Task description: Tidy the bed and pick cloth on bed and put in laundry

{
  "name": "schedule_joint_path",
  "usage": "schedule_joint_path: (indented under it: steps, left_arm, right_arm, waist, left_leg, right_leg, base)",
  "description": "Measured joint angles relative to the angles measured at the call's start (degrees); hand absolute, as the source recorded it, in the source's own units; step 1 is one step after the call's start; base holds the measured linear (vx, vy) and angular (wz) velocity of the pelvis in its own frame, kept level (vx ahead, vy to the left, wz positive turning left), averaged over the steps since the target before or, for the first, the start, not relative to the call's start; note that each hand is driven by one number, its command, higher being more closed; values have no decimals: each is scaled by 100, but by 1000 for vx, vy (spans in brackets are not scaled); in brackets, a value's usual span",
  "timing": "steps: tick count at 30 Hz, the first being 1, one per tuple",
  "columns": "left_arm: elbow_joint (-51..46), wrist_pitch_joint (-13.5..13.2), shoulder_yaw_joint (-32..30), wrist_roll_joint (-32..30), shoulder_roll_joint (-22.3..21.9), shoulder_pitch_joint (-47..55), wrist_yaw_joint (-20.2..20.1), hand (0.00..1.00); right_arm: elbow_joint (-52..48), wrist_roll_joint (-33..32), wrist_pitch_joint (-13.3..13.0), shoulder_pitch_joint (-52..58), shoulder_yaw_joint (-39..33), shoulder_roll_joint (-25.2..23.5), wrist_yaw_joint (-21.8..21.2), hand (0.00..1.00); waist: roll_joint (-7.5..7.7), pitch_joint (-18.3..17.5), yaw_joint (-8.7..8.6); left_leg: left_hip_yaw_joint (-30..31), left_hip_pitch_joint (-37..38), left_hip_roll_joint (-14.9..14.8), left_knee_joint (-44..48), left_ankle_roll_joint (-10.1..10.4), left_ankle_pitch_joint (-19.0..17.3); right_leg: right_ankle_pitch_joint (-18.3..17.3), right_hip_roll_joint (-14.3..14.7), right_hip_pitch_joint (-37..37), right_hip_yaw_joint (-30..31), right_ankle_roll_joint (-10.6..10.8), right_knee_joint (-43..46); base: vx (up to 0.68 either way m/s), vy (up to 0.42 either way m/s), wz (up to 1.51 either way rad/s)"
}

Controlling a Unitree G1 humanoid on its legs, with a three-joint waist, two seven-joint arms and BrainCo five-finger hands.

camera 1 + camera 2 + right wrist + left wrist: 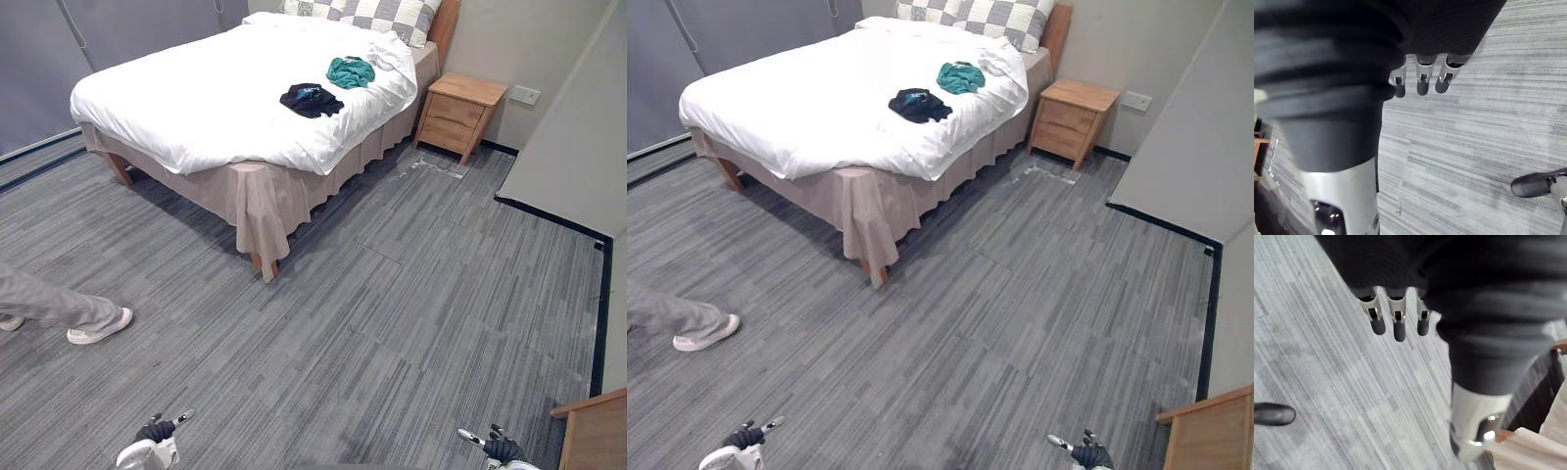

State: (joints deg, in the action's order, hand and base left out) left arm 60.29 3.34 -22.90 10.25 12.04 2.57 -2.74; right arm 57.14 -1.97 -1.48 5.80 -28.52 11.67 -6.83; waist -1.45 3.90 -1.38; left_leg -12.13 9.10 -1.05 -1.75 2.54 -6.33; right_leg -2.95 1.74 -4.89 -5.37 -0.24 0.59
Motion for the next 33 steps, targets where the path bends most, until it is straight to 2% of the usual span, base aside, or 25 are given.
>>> schedule_joint_path:
  steps: [4,6,7,8,9,10,11,13,15,17,18,20,21,22,23,24,25,26,27,28,29,30,31,32,33]
  left_arm:
    - [0,-25,40,1,-4,111,1,0]
    - [-1,-36,40,1,-3,179,3,0]
    - [-1,-35,95,1,-1,214,1,0]
    - [-1,-30,220,1,5,261,1,0]
    - [3,-27,268,0,7,288,-4,0]
    - [10,-28,386,0,64,311,1,0]
    - [10,-27,428,2,80,312,2,0]
    - [11,-27,444,122,76,298,-46,0]
    - [9,-46,458,129,78,257,-163,0]
    - [-15,-73,385,124,108,247,-297,0]
    - [-105,-34,330,123,107,248,-345,0]
    - [-318,0,146,115,79,235,-420,0]
    - [-406,-2,44,116,15,215,-424,0]
    - [-415,-11,5,118,-18,263,-429,0]
    - [-446,-38,-150,125,-100,201,-447,0]
    - [-457,-38,-262,124,-319,258,-452,0]
    - [-450,-36,-266,123,-404,294,-456,0]
    - [-436,-44,-260,124,-511,353,-472,0]
    - [-327,-82,-246,122,-617,387,-488,0]
    - [-219,-106,-233,120,-663,426,-493,0]
    - [-201,-134,-136,111,-664,529,-494,0]
    - [-240,-261,29,112,-688,756,-512,0]
    - [-274,-371,35,123,-773,859,-520,0]
    - [-290,-422,41,127,-809,923,-522,0]
    - [-328,-492,40,157,-885,1014,-526,0]
  right_arm:
    - [3,196,56,34,57,-57,-1,0]
    - [5,195,65,19,57,-65,-1,0]
    - [11,194,83,27,74,-87,2,0]
    - [18,190,104,28,186,-99,10,0]
    - [25,190,110,27,244,-118,8,0]
    - [67,188,110,-32,316,-261,5,0]
    - [134,188,108,-17,359,-297,3,0]
    - [362,190,117,31,434,-354,-5,0]
    - [313,189,97,111,434,-434,1,0]
    - [9,189,65,171,452,-573,14,0]
    - [-201,193,82,237,457,-607,22,0]
    - [-480,193,121,398,472,-630,7,0]
    - [-511,189,167,471,471,-588,3,0]
    - [-533,183,187,508,460,-584,5,0]
    - [-617,186,225,560,412,-628,1,0]
    - [-706,193,298,526,391,-586,-5,0]
    - [-743,195,309,514,395,-564,-10,0]
    - [-763,205,315,483,400,-537,-28,0]
    - [-682,220,306,373,409,-488,-55,0]
    - [-539,282,310,256,446,-450,-66,0]
    - [-416,415,296,167,475,-442,-87,0]
    - [-373,439,256,128,474,-427,-101,0]
    - [-451,449,206,82,449,-412,-97,0]
    - [-509,455,171,55,447,-377,-97,0]
    - [-650,485,148,-16,429,-339,-112,0]
  waist:
    - [4,-5,0]
    - [12,9,7]
    - [44,69,14]
    - [57,92,28]
    - [76,127,47]
    - [109,287,37]
    - [181,333,13]
    - [101,375,-17]
    - [35,467,-108]
    - [69,631,-104]
    - [83,697,-89]
    - [112,774,-93]
    - [-78,732,-120]
    - [-170,655,-153]
    - [-96,642,-163]
    - [-197,604,-137]
    - [-232,593,-117]
    - [-269,647,-81]
    - [-357,735,-61]
    - [-346,856,-36]
    - [-251,949,-9]
    - [-105,967,160]
    - [-88,974,296]
    - [-91,974,329]
    - [-93,986,356]
  left_leg:
    - [-9,8,0,-4,-1,-1]
    - [-23,32,28,1,-63,-40]
    - [-55,116,80,9,-139,-133]
    - [-96,142,109,62,-201,-246]
    - [-139,150,113,105,-207,-283]
    - [-107,299,199,167,-334,-320]
    - [-82,322,207,228,-342,-373]
    - [23,322,53,524,-273,-583]
    - [154,286,-185,708,-144,-739]
    - [165,320,-433,895,108,-1021]
    - [162,372,-554,1077,257,-1240]
    - [187,596,-747,1213,431,-1572]
    - [176,831,-1092,1157,323,-1784]
    - [198,887,-1202,1192,201,-1796]
    - [241,659,-1384,2092,-193,-1522]
    - [332,189,-1640,3294,-296,-824]
    - [365,-42,-1764,3814,-311,-336]
    - [475,-425,-1961,4582,-308,399]
    - [759,-946,-1995,5600,-135,340]
    - [841,-1365,-1903,6333,-2,72]
    - [811,-1646,-1676,6512,84,-160]
    - [608,-1970,-1178,6006,166,-467]
    - [205,-2229,-975,5375,108,-585]
    - [-33,-2359,-904,5014,94,-601]
    - [-639,-2505,-705,4020,42,-506]
  right_leg:
    - [-94,4,82,19,-59,165]
    - [-409,-52,309,32,-62,719]
    - [-730,-151,529,7,40,1390]
    - [-890,-246,863,-62,208,2164]
    - [-894,-305,1124,-120,216,2691]
    - [-942,-619,1781,-402,277,4073]
    - [-1021,-699,1914,-459,293,4330]
    - [-1136,-699,2176,-524,325,4042]
    - [-875,-677,2243,-662,327,2798]
    - [-42,-749,2379,-637,363,1088]
    - [210,-819,2490,-560,448,746]
    - [295,-945,2497,-374,535,809]
    - [534,-857,2611,-584,512,1438]
    - [452,-789,2690,-687,508,1761]
    - [268,-752,2808,-728,176,2502]
    - [-167,-608,2695,-793,-150,2776]
    - [-339,-509,2581,-801,-203,2795]
    - [-558,-342,2339,-792,-288,2706]
    - [-697,-153,1900,-775,-419,2486]
    - [-780,-26,1409,-758,-528,2200]
    - [-818,19,977,-729,-542,1962]
    - [-869,20,419,-681,-585,1613]
    - [-924,89,61,-575,-567,1345]
    - [-965,118,-87,-530,-579,1206]
    - [-1043,175,-368,-464,-573,987]
  base:
    - [-10,-29,-2]
    - [0,0,0]
    - [-24,-10,-9]
    - [-27,-8,-17]
    - [-23,0,-20]
    - [26,-7,-5]
    - [95,-20,8]
    - [172,-45,29]
    - [225,-85,37]
    - [394,-205,4]
    - [405,-218,-6]
    - [401,-268,13]
    - [683,-460,36]
    - [777,-517,46]
    - [806,-571,23]
    - [682,-509,2]
    - [682,-477,-20]
    - [685,-381,-11]
    - [682,-356,-8]
    - [657,-321,-11]
    - [617,-298,-31]
    - [736,-333,-57]
    - [613,-257,-61]
    - [653,-211,-50]
    - [804,-197,-26]
